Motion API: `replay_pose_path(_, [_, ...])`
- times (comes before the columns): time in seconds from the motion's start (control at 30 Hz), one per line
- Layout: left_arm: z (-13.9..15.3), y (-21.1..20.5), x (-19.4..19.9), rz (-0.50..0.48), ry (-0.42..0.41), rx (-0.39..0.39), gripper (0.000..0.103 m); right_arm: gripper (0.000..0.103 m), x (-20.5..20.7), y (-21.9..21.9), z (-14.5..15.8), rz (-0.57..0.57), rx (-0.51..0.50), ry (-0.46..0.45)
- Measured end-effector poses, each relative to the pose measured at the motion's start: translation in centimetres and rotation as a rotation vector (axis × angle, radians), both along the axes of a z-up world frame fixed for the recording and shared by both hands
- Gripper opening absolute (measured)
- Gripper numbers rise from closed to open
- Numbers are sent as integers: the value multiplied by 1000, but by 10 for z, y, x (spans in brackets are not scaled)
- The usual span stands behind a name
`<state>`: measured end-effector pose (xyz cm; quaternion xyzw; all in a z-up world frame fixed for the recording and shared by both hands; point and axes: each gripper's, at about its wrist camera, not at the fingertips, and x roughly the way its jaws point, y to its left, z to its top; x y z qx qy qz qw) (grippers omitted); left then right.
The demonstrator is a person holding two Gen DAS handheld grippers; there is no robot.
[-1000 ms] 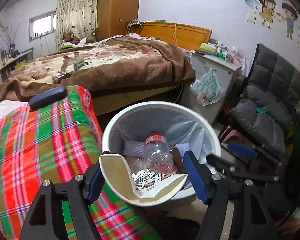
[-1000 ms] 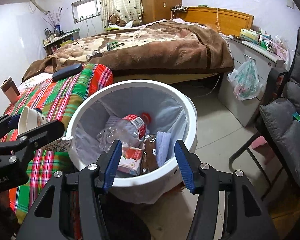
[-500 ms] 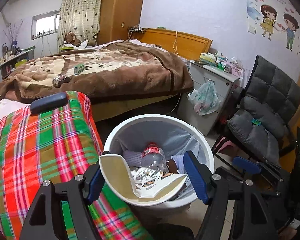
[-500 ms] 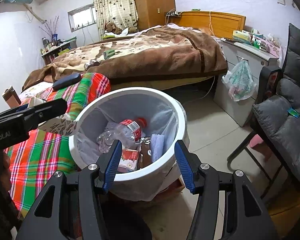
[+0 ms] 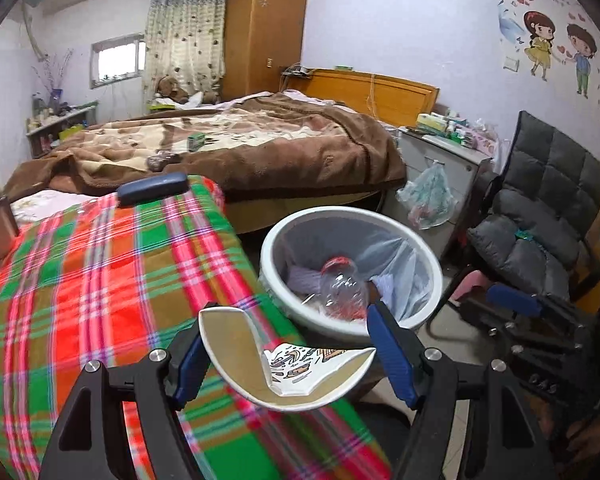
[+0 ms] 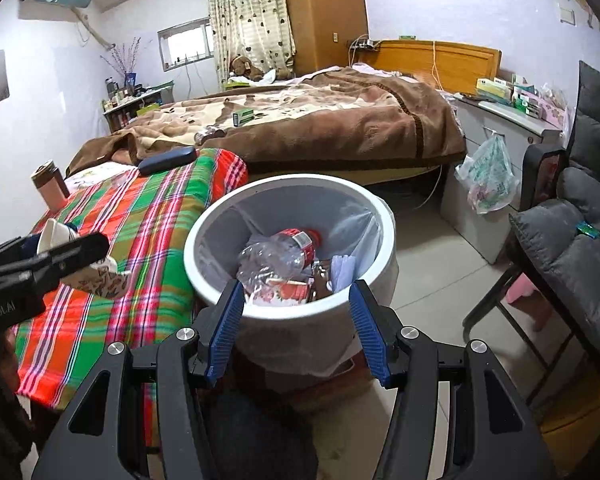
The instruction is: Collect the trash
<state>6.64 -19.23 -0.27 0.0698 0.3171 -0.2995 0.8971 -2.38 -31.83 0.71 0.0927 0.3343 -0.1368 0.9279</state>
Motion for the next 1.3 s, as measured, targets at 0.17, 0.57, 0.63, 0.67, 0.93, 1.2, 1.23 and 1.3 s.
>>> replay_pose_path(0.17, [-2, 11, -21, 54, -48, 2, 73, 56, -10, 14, -1, -12, -36, -13])
replay_pose_path(0.57, [-2, 19, -43, 133, -103, 13, 73, 56, -17, 28, -5, -82, -26, -35])
replay_pose_path(0.63, [-3, 17, -46, 139, -110, 24, 73, 56, -18, 31, -5, -88, -27, -38])
replay_pose_path(0.67, [-3, 16, -47, 140, -112, 27, 73, 56, -17, 30, -4, -90, -25, -40])
replay_pose_path(0.93, [-3, 14, -50, 144, -114, 22, 73, 56, -20, 33, -6, -99, -26, -45])
replay_pose_path(1.2, [-7, 14, -48, 149, -89, 13, 73, 56, -21, 37, -5, -97, -32, -50])
replay_pose_path(1.23, [-7, 13, -48, 151, -88, 14, 73, 56, -21, 37, -4, -97, -34, -50])
replay_pose_path(1.3, [-7, 14, -48, 151, -88, 15, 73, 56, -21, 37, -4, -99, -31, -49])
